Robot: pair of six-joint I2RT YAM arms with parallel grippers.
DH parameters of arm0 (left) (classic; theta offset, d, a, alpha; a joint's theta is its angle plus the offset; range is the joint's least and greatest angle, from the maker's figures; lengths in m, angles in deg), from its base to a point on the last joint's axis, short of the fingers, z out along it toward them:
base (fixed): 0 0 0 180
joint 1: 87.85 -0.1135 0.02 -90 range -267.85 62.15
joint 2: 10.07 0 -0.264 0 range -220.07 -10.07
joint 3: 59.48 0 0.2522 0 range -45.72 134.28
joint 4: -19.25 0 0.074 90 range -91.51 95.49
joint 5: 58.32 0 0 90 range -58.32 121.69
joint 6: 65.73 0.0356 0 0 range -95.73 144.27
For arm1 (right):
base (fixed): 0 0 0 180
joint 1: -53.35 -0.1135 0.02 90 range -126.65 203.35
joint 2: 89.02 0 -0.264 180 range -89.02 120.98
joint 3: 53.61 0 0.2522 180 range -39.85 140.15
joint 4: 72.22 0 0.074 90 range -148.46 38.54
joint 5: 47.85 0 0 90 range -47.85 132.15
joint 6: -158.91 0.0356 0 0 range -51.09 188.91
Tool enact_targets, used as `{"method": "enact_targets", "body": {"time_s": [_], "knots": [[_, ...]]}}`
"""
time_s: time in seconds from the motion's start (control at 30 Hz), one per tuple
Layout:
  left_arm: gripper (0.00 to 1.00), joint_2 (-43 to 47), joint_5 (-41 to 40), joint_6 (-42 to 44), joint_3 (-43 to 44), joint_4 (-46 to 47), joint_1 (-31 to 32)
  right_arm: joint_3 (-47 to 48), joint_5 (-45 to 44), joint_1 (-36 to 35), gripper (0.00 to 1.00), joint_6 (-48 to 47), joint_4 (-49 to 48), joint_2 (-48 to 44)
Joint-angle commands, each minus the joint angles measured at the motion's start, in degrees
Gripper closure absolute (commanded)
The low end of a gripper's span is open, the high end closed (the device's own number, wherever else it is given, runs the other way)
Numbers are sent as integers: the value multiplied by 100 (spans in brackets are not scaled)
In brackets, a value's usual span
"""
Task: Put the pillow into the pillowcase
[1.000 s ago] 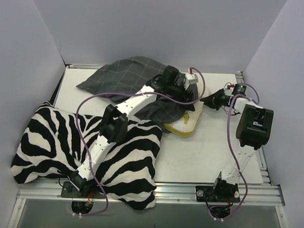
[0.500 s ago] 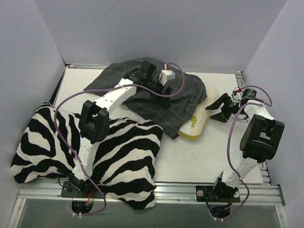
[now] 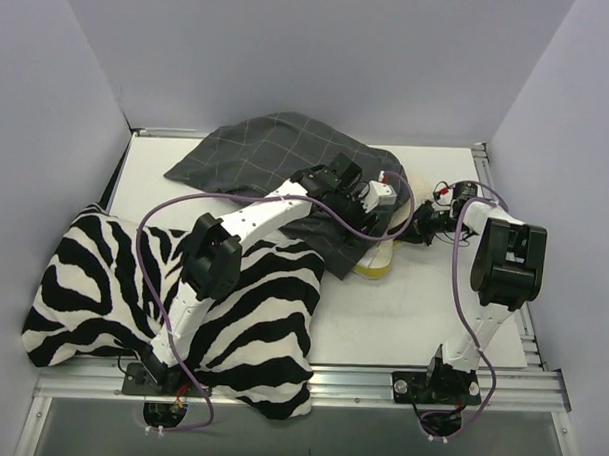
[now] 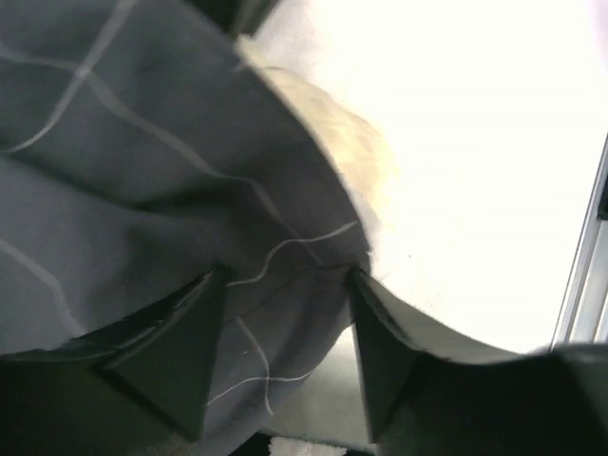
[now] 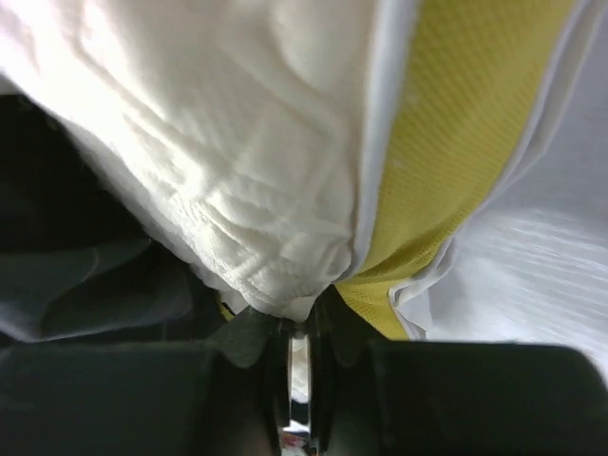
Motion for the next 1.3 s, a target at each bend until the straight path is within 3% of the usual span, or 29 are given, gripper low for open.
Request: {"method": "enact_targets", "body": {"time_s": [0.0, 0.13, 0.3, 0.43, 0.53, 0.57, 0.63, 0.67, 0.7, 0.77, 0.83, 0.87, 0.9, 1.03, 1.17, 1.2, 1.27], "knots": [[40, -38, 602, 272, 207, 115, 63, 138, 589, -75, 100, 880, -859, 88], [66, 5, 1104, 666, -109, -315, 204, 129, 958, -101, 100, 1830, -1863, 97], [95, 268, 1298, 1762, -276, -1554, 195, 94, 985, -66, 100, 2059, -1996, -26], [100, 586, 1429, 2582, -339, -2010, 265, -38, 906, -31, 100, 2199, -2162, 26], [100, 349, 1692, 3318, 264, -2659, 361, -152, 924, -92, 100, 2864, -2794, 114], [98, 227, 1893, 3444, 459, -2811, 379, -187, 932, -119, 100, 2990, -3144, 123], [83, -64, 1913, 2930, 1063, -2752, 362, -170, 985, -198, 100, 3026, -3174, 167], [63, -134, 2070, 2596, 1268, -2698, 301, -170, 1011, -189, 100, 2878, -3018, 149], [52, -213, 2132, 1905, 1453, -2646, 205, -196, 1003, -189, 100, 2729, -2894, 88], [19, -153, 1845, 892, 1638, -1884, -59, -214, 968, -181, 100, 2117, -2334, -8], [16, -13, 914, -173, 1622, -1042, -226, -292, 924, -207, 100, 1745, -1884, -184], [3, 23, 615, -411, 1604, -828, -340, -389, 932, -224, 100, 1578, -1760, -237], [3, -38, 21, -666, 1665, -695, -359, -477, 941, -216, 100, 1541, -1750, -368], [3, -573, -1099, -747, 2139, -668, -289, -776, 1003, -242, 100, 1435, -1724, -527], [8, -1083, -1480, -572, 2412, -702, -183, -873, 994, -251, 100, 1462, -1820, -685], [20, -1189, -1392, -493, 2421, -738, -174, -890, 994, -268, 100, 1514, -1882, -703], [37, -1138, -482, -335, 2360, -851, -174, -943, 985, -277, 100, 1751, -2188, -721]]}}
